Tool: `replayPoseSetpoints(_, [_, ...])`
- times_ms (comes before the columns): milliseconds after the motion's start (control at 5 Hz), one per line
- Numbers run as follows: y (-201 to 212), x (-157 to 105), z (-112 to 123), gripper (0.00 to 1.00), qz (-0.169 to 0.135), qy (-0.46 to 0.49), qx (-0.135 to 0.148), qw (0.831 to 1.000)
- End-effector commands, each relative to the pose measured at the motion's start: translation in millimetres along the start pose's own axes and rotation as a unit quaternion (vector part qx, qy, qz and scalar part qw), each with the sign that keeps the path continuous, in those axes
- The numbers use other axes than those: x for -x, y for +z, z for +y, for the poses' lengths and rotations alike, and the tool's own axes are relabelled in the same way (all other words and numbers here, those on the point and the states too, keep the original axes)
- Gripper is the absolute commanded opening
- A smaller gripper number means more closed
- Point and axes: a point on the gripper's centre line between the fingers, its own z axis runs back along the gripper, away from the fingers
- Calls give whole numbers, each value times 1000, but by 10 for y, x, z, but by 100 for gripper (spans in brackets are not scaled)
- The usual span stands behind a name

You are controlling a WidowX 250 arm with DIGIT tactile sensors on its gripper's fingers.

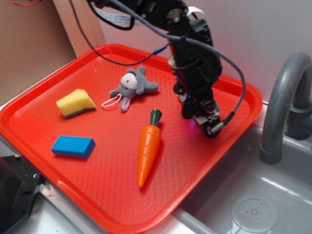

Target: Grab the blue ball.

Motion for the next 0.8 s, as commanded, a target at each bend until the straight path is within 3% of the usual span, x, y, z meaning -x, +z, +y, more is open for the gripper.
replayPoseSetpoints(0, [1104, 607, 752, 0, 54, 231, -46, 970])
replayPoseSetpoints(200, [1425, 935, 943, 0, 58, 247, -41, 967])
replayPoseSetpoints(400, [1706, 1083, 959, 0, 56, 241, -30, 969])
replayPoseSetpoints(600, [1994, 1020, 756, 0, 45, 179, 2, 983])
